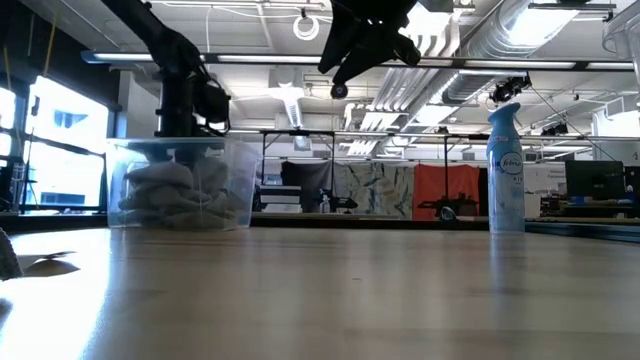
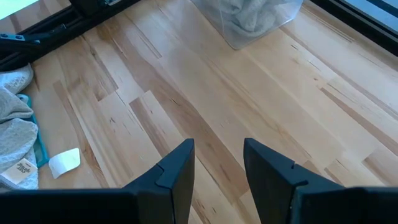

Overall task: Sort microfiber towel by color & place in baskets
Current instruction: Put the top white microfiber towel into the top transparent bin, then put the white microfiber towel into the top transparent bin

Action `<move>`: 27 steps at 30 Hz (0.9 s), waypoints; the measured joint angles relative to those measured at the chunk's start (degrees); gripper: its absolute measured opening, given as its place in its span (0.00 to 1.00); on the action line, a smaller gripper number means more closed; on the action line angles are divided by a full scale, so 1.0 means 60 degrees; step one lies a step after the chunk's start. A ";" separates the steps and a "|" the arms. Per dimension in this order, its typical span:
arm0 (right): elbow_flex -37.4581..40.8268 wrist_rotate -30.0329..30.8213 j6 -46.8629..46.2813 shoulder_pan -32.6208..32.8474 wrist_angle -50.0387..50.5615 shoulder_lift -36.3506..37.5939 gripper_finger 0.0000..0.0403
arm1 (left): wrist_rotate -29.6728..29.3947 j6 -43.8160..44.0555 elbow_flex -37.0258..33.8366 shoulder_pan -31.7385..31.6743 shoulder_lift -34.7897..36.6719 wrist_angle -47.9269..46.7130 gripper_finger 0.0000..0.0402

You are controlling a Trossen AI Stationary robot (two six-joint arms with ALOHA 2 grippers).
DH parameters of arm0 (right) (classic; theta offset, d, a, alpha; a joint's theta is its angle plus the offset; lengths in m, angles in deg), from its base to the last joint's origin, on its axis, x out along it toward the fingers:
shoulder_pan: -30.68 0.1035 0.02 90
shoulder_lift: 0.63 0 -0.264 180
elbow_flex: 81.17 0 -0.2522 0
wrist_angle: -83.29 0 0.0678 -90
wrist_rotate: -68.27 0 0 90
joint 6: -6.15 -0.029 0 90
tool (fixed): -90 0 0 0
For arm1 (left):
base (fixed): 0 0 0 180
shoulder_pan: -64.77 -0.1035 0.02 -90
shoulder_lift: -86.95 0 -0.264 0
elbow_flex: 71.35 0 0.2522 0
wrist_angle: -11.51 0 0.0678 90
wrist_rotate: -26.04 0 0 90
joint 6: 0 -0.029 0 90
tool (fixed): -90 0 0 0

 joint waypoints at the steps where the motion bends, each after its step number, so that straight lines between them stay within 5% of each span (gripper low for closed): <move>1: 0.0000 -0.0001 0.0000 0.0000 0.0000 0.0000 0.33 | 0.0015 0.0062 -0.0060 -0.0002 -0.0110 0.0059 0.38; 11: 0.0000 0.0002 0.0322 0.0000 0.0004 0.0000 0.33 | 0.0097 0.0346 -0.0121 0.0219 0.0343 0.0279 0.38; 27: 0.0000 0.0255 0.1794 -0.0204 0.1796 0.0000 0.33 | 0.0452 0.0955 -0.0109 0.0779 0.4720 0.0271 0.38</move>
